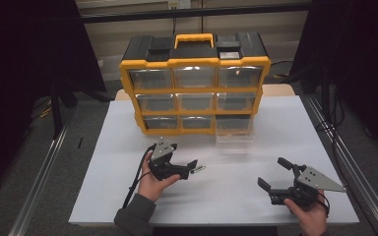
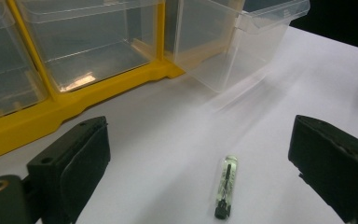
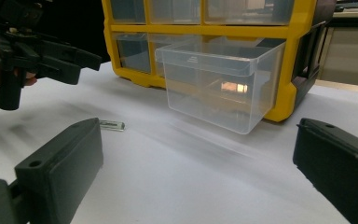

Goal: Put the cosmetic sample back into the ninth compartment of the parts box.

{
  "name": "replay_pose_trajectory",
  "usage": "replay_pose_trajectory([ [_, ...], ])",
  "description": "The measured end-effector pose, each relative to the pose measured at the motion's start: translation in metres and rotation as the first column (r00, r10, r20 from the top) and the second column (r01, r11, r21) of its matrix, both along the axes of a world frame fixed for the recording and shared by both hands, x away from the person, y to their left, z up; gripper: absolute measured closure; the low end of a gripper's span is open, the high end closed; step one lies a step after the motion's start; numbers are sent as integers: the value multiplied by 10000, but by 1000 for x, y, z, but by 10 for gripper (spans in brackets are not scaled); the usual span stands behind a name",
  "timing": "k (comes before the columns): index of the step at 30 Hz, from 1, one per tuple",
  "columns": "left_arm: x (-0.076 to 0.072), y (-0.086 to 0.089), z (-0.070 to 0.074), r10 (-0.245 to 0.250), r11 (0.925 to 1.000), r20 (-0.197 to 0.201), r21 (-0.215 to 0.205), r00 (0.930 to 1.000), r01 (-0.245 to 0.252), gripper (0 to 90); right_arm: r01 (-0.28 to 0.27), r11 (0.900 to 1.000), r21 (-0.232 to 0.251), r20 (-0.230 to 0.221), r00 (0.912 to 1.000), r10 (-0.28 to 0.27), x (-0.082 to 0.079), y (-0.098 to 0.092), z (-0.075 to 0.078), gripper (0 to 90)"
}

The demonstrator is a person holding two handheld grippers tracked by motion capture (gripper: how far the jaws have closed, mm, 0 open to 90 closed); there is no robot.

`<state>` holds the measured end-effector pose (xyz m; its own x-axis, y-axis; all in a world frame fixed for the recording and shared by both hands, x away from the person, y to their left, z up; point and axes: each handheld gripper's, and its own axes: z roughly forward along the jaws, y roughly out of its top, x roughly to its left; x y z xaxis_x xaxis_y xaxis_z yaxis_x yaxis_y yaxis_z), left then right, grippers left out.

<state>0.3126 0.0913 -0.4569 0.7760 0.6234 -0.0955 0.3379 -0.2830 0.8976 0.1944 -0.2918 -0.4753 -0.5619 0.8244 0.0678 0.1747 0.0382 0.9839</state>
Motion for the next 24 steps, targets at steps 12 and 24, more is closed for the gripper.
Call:
replay_pose_trajectory([
  [12,7,-12,-2,-503,9966,-756,617,9959,551,268,-36,10000,-5,24,10000,36,0,0,1,13],
  [24,13,-23,-8,-948,9833,-1591,1388,9827,1173,437,-36,10000,-5,60,10000,36,0,1,1,13],
])
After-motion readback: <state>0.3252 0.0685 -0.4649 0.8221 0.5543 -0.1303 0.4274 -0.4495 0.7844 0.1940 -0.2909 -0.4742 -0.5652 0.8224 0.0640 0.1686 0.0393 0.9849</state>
